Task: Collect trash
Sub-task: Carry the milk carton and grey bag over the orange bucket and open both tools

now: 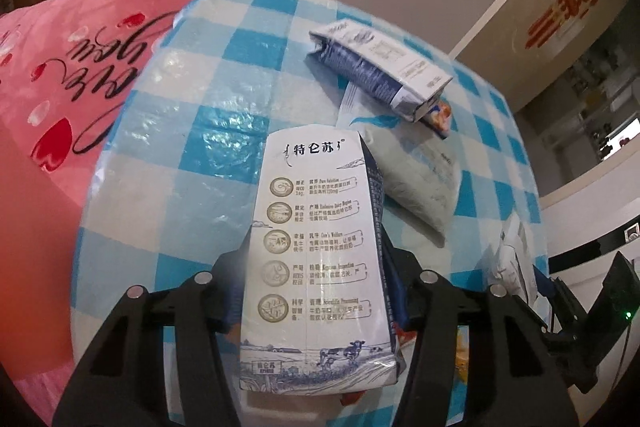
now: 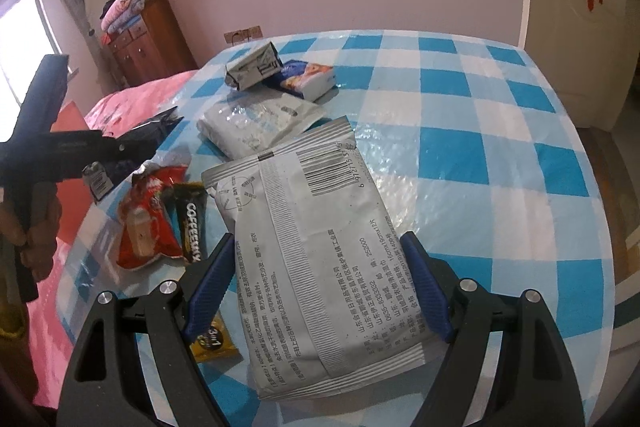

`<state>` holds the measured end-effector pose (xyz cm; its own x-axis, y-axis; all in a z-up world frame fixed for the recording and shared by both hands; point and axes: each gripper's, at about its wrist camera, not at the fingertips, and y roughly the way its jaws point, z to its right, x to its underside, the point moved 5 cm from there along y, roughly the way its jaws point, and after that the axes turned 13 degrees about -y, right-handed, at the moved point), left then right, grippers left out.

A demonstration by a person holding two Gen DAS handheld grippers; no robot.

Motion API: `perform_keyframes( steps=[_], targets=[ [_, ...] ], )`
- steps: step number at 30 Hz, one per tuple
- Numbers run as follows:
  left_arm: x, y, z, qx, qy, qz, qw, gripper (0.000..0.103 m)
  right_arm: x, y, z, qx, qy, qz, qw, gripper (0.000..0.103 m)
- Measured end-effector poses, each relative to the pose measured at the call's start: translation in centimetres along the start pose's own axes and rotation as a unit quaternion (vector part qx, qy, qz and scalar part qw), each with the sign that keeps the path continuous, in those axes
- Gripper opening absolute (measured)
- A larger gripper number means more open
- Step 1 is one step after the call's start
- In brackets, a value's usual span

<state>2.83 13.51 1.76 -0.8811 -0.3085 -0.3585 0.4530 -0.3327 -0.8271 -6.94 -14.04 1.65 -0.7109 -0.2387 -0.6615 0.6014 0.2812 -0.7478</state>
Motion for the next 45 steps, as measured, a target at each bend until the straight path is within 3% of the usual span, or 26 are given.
perform_keyframes(
  steps=[14,22,35,45],
  targets=[
    [0.4,-9.0,0.7,0.050,0.017,0.080,0.9954,0.056,-2.4,-2.2,-1.1,-0.053,0.055,0.023,0.997,0.081],
    [-0.1,-14.4,-0.9,0.063,0.010,0.131,0.9894,0.056,-6.0,-3.7,-4.0,-0.100,0.058,0.051,0.992,0.081],
    [-1.5,-22.0,-8.7,0.029,-0.044,0.213,0.9756,0.056,-14.8,-5.4,-13.5,-0.193,-0.001,0.091,0.977,0.081],
    [-2.7,-24.3,-15.6,-0.016,-0.106,0.251,0.9621,0.056,-21.2,-3.7,-23.9,-0.279,-0.047,0.089,0.955,0.081]
  ],
)
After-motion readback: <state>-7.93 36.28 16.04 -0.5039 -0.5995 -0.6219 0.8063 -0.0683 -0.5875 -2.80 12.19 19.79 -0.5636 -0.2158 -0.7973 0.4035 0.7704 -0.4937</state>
